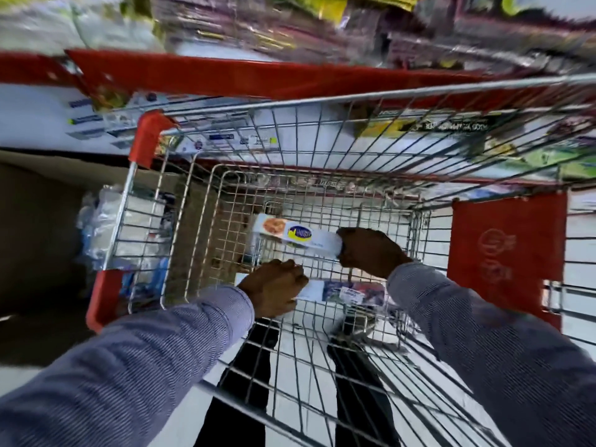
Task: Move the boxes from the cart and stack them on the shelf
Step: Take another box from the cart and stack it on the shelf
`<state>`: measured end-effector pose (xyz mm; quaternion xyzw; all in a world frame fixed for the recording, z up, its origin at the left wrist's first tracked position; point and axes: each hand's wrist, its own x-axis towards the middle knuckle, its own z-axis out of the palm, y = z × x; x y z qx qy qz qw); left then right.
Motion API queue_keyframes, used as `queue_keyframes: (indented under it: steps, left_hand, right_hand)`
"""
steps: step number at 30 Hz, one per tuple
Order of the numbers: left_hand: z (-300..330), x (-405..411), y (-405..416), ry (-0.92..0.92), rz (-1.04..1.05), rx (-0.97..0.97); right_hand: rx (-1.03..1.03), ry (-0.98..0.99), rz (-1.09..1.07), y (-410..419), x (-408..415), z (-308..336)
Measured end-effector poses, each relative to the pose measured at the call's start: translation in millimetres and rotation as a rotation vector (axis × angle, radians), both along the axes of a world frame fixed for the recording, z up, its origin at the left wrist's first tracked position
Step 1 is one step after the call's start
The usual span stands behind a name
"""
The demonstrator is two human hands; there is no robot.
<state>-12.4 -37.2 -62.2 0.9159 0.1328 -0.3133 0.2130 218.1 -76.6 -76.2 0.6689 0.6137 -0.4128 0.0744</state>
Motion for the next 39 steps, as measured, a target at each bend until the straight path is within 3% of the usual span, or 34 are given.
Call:
queue_keyframes:
  steps: [6, 13, 24, 29, 39]
  left_hand:
    - [-31.7, 16.0, -10.8, 0.145, 0.115, -0.024]
    - [25.5, 15.2, 6.5, -0.072, 0.33, -0.034]
    - [315.9, 21.3, 56.6, -0.481, 0.366, 0.36]
    - [449.3, 33.9, 75.7, -0.558, 0.355, 0.583]
    - [594.5, 72.4, 129.4, -0.674, 0.431, 0.559]
  right_hand:
    - [0.156, -0.051, -0.038, -0.6, 23.6, 19.5]
    - [0.342, -0.097, 0.076, 14.0, 32.7, 95.4]
    - [0.69, -0.181, 0.25, 62.1, 49.2, 365.3]
    - [0.86, -0.258, 0.276, 83.2, 56.8, 503.6]
    - [1.065, -0.365, 0.171, 122.4, 97.9, 635.9]
